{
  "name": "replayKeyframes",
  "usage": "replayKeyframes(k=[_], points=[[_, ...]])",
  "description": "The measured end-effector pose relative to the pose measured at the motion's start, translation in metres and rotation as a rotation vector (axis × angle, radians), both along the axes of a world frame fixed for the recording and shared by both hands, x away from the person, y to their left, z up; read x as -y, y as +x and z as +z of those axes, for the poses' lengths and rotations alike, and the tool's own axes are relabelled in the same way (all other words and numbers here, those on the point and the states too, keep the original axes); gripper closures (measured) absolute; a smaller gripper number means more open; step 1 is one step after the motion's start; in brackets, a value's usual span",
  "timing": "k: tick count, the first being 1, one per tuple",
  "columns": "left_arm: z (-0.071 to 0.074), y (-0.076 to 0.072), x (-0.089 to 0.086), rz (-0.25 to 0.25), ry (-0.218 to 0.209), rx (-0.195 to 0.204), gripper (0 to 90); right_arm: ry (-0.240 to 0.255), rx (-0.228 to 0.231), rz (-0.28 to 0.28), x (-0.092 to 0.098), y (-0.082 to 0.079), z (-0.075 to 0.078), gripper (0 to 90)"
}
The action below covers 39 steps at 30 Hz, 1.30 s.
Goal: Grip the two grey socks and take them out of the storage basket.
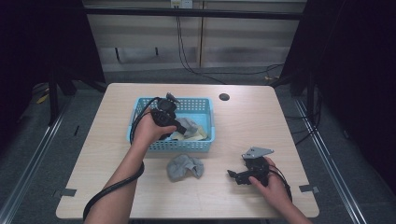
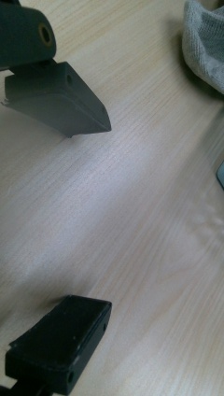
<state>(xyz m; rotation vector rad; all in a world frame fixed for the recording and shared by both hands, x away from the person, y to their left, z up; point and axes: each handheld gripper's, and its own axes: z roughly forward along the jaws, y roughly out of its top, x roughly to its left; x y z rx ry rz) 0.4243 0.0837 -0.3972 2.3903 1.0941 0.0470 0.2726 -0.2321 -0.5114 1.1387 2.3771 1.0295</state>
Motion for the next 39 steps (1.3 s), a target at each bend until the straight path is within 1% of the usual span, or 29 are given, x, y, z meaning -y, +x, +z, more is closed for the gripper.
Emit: replayKeyframes(k=[4, 6, 7, 9, 11, 12, 13, 14, 18, 20, 22, 31, 34, 39], points=[[-0.005, 0.005, 0.003, 0.018, 0.008, 0.001, 25.9, 0.003, 0.001, 0.001, 0.000, 0.000, 0.000, 11.5], [-0.009, 0.011, 0.006, 0.039, 0.003, -0.005, 25.8, 0.001, 0.001, 0.001, 0.000, 0.000, 0.000, 11.5], [-0.009, 0.011, 0.006, 0.039, 0.003, -0.005, 25.7, 0.001, 0.001, 0.001, 0.000, 0.000, 0.000, 11.5], [-0.012, 0.014, 0.008, 0.059, 0.005, 0.005, 25.4, 0.000, 0.003, 0.002, 0.000, 0.000, 0.000, 11.5], [-0.014, 0.017, 0.009, 0.058, 0.016, 0.013, 24.1, 0.000, 0.003, 0.002, 0.000, 0.000, 0.000, 11.5], [-0.014, 0.018, 0.011, 0.068, 0.017, 0.013, 23.6, 0.003, 0.005, 0.002, 0.000, 0.000, 0.000, 11.5], [-0.015, 0.019, 0.012, 0.064, 0.018, 0.018, 23.3, 0.002, 0.004, 0.002, 0.000, 0.000, 0.000, 11.5], [-0.017, 0.021, 0.014, 0.077, 0.019, 0.016, 23.0, 0.000, 0.003, 0.002, 0.000, 0.000, 0.000, 11.5], [-0.020, 0.025, 0.018, 0.080, 0.023, 0.010, 23.0, -0.001, 0.004, 0.001, 0.000, 0.000, 0.000, 11.5], [-0.024, 0.028, 0.022, 0.089, 0.020, 0.003, 22.9, -0.001, 0.004, 0.001, 0.000, 0.000, 0.000, 11.5], [-0.026, 0.031, 0.024, 0.087, 0.022, -0.004, 22.7, 0.000, 0.005, 0.002, 0.000, 0.000, 0.000, 11.5], [-0.038, 0.037, 0.028, 0.120, 0.028, -0.015, 20.9, 0.002, 0.006, 0.003, 0.000, 0.000, 0.000, 11.5], [-0.043, 0.039, 0.029, 0.114, 0.035, -0.024, 21.0, -0.001, 0.004, 0.001, 0.000, 0.000, 0.000, 11.5], [-0.047, 0.041, 0.030, 0.119, 0.037, -0.037, 23.2, -0.002, 0.005, 0.003, 0.000, 0.000, 0.000, 11.5]])
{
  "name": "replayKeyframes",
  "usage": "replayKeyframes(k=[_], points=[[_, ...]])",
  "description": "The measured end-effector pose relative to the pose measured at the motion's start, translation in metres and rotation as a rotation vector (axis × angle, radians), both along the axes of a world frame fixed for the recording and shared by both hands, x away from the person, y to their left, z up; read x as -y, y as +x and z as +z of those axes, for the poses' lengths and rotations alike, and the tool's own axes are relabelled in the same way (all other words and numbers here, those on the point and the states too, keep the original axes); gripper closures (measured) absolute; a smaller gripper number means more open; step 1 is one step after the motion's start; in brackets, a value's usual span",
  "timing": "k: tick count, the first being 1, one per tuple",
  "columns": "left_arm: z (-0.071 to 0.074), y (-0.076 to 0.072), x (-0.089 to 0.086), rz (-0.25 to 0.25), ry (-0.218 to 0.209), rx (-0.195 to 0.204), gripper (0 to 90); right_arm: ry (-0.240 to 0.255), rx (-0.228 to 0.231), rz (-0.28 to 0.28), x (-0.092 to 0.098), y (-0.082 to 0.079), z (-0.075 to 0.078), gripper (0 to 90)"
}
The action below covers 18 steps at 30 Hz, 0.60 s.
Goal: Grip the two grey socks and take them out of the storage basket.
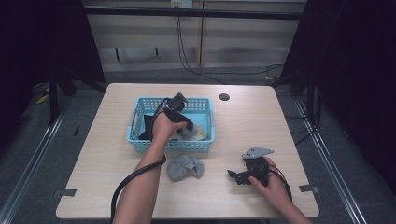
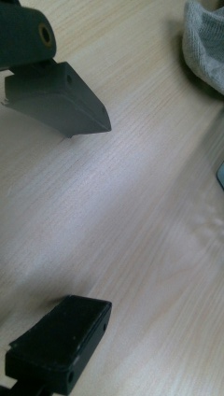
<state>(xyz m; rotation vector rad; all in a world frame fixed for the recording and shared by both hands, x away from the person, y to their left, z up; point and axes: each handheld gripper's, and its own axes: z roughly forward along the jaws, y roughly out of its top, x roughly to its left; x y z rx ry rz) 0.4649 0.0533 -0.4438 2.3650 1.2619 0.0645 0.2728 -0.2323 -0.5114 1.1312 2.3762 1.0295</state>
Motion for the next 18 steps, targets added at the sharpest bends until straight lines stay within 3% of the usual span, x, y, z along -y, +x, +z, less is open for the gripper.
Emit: replayKeyframes(k=[12, 14, 16, 18], points=[[-0.010, 0.004, 0.001, 0.011, 0.036, -0.046, 43.0, -0.002, 0.000, 0.005, 0.000, 0.000, 0.000, 11.5], [-0.010, 0.004, 0.002, 0.008, 0.046, -0.057, 53.3, -0.002, 0.000, 0.005, 0.000, 0.000, 0.000, 11.5], [-0.010, 0.005, 0.002, 0.002, 0.061, -0.065, 55.8, -0.002, 0.000, 0.005, 0.000, 0.000, 0.000, 11.5], [-0.011, 0.005, 0.002, 0.005, 0.064, -0.087, 65.4, -0.002, 0.000, 0.005, 0.000, 0.000, 0.000, 11.5]])
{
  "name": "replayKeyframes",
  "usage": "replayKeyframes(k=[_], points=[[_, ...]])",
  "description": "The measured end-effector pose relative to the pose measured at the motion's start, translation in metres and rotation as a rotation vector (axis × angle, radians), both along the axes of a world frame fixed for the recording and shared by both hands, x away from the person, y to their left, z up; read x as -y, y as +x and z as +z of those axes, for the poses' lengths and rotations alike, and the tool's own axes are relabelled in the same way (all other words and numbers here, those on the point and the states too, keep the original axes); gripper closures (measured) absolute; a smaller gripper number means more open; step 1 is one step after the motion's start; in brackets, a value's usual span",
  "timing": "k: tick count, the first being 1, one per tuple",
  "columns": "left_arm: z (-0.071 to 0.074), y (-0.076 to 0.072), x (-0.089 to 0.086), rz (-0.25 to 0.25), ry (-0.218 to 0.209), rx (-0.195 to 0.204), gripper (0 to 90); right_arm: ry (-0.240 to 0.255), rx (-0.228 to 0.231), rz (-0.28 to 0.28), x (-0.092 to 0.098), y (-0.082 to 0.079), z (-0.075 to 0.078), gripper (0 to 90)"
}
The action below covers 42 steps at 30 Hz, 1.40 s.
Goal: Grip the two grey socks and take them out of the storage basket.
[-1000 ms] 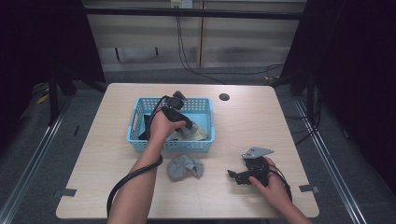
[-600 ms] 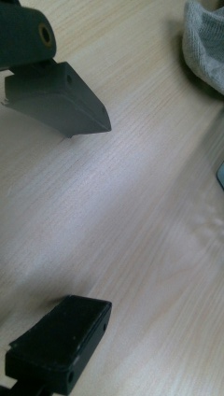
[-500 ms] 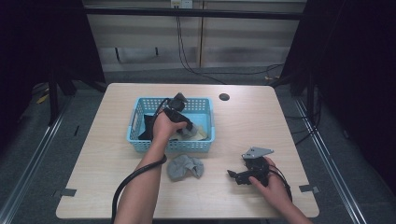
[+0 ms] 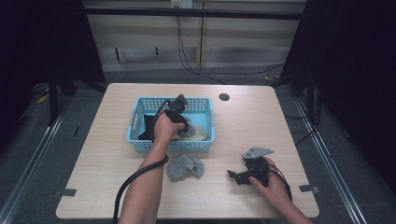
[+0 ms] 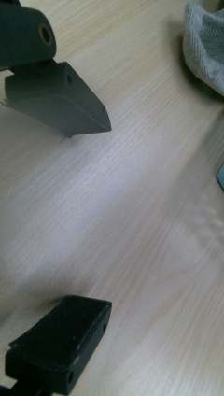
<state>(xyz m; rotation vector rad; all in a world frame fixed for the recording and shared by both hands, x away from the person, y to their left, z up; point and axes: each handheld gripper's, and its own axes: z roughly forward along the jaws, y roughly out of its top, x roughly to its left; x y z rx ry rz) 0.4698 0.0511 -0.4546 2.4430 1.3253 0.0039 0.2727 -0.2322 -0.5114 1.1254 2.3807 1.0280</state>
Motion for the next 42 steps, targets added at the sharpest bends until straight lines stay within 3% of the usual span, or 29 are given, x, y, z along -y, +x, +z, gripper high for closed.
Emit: replayKeyframes(k=[3, 6, 16, 33, 42], points=[[0.002, 0.000, -0.001, -0.008, 0.011, -0.022, 75.4, 0.000, 0.000, 0.001, 0.000, 0.000, 0.000, 11.5], [0.007, 0.000, -0.002, -0.012, 0.015, -0.028, 78.0, 0.000, 0.000, 0.001, 0.000, 0.000, 0.000, 11.5], [0.030, -0.005, -0.008, -0.053, 0.002, -0.035, 78.8, 0.000, 0.000, 0.001, 0.000, 0.000, 0.000, 11.5], [0.075, -0.017, -0.012, -0.130, 0.000, -0.010, 78.8, 0.000, 0.000, 0.001, 0.000, 0.000, 0.000, 11.5], [0.090, -0.024, -0.017, -0.154, -0.011, -0.013, 78.8, 0.001, -0.002, 0.001, 0.000, 0.000, 0.000, 11.5]])
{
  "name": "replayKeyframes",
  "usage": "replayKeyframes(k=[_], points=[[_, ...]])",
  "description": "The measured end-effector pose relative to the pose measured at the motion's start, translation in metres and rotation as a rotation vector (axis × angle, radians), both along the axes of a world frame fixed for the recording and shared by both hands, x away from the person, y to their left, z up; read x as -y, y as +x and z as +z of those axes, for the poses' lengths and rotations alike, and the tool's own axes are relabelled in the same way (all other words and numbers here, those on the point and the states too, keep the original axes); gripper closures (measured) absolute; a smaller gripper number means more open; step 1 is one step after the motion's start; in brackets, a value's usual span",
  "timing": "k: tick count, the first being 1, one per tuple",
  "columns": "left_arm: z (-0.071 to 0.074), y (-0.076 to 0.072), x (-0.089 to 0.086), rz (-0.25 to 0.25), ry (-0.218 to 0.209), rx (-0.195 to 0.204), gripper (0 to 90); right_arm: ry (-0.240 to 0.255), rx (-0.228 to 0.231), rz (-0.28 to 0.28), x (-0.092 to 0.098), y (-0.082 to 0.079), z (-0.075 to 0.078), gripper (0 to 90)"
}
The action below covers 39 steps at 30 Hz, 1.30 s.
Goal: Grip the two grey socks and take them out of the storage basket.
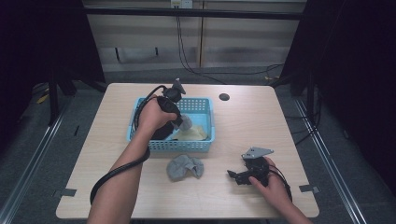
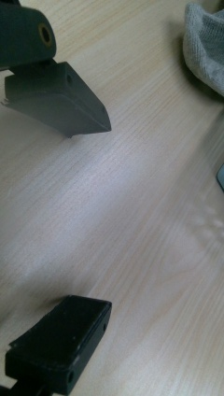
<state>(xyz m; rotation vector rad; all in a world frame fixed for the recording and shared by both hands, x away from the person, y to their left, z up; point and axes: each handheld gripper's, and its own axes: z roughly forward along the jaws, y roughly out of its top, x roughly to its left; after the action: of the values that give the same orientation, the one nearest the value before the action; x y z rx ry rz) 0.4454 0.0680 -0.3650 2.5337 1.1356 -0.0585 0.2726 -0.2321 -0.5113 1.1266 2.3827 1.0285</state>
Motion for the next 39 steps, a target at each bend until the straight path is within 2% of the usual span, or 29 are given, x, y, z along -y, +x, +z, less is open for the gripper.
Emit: replayKeyframes(k=[5, 11, 17, 23, 27, 39], points=[[0.005, -0.006, -0.004, -0.014, -0.007, -0.012, 78.8, 0.000, 0.000, 0.000, 0.000, 0.000, 0.000, 11.5], [0.012, -0.015, -0.006, -0.047, -0.007, 0.001, 78.8, 0.000, 0.000, 0.000, 0.000, 0.000, 0.000, 11.5], [0.019, -0.024, -0.005, -0.068, -0.028, 0.002, 78.7, -0.001, 0.000, 0.000, 0.000, 0.000, 0.000, 11.5], [0.022, -0.036, 0.001, -0.115, -0.027, 0.007, 78.7, 0.000, 0.000, 0.000, 0.000, 0.000, 0.000, 11.5], [0.026, -0.049, 0.005, -0.172, -0.027, 0.010, 78.7, 0.001, 0.001, 0.001, 0.000, 0.000, 0.000, 11.5], [0.028, -0.076, 0.014, -0.239, -0.040, 0.031, 78.7, 0.001, 0.001, 0.001, 0.000, 0.000, 0.000, 11.5]])
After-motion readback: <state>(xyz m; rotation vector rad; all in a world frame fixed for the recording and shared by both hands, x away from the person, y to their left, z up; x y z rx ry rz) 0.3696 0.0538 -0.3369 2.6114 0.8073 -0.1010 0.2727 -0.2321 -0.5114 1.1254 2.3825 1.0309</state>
